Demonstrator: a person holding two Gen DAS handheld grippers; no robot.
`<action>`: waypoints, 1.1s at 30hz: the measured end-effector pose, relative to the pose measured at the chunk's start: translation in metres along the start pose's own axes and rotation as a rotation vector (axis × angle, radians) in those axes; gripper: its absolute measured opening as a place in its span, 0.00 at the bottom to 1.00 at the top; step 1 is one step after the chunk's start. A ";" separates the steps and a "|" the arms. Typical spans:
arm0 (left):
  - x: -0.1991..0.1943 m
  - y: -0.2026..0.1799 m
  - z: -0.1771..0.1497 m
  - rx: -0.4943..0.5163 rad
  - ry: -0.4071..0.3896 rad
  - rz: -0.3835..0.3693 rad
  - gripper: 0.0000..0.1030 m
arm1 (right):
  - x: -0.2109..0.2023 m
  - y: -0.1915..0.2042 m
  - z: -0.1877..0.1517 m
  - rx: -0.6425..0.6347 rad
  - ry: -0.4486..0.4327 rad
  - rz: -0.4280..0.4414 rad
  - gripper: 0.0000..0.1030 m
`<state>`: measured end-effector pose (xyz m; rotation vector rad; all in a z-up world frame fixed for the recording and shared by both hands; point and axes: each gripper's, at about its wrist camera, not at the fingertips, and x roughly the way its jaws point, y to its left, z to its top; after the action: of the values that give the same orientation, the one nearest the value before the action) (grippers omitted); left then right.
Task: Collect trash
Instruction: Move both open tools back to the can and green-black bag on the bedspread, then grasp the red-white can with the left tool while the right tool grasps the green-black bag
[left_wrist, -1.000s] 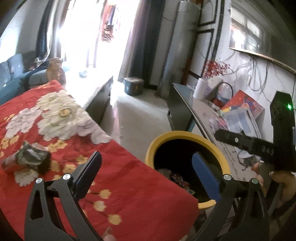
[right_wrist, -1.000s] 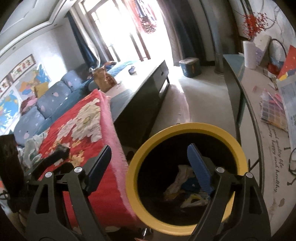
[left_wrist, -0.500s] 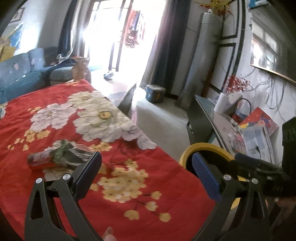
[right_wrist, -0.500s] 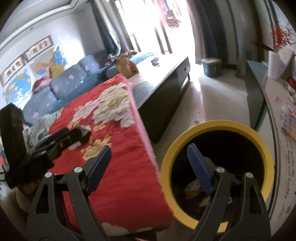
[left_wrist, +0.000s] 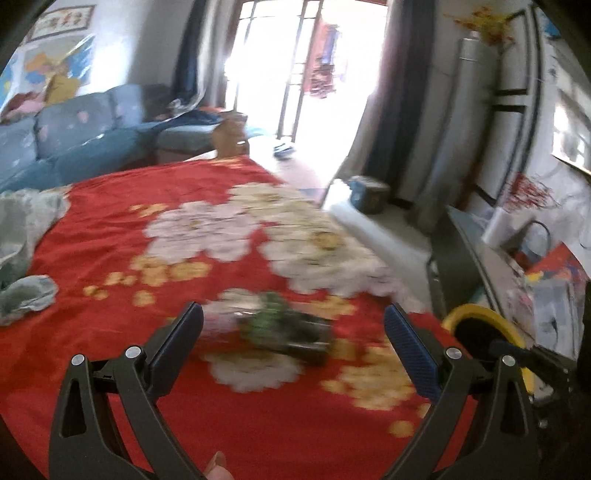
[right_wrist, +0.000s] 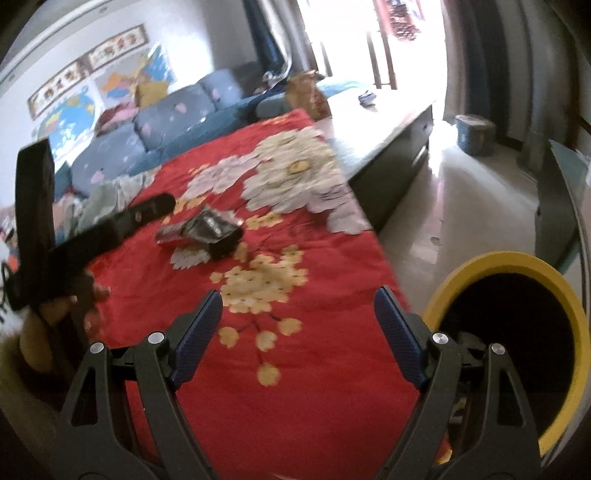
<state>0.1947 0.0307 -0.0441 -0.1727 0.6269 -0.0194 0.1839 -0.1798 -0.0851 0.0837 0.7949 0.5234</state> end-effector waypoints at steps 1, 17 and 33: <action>0.002 0.009 0.003 -0.012 0.010 0.010 0.92 | 0.005 0.005 0.002 -0.009 0.008 0.011 0.74; 0.040 0.082 0.027 0.041 0.157 -0.020 0.80 | 0.091 0.075 0.036 -0.220 0.107 0.057 0.73; 0.085 0.086 0.022 0.016 0.293 -0.228 0.65 | 0.112 0.058 0.035 -0.182 0.178 0.076 0.05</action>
<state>0.2735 0.1125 -0.0901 -0.2271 0.8961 -0.2741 0.2494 -0.0718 -0.1187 -0.1029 0.9163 0.6796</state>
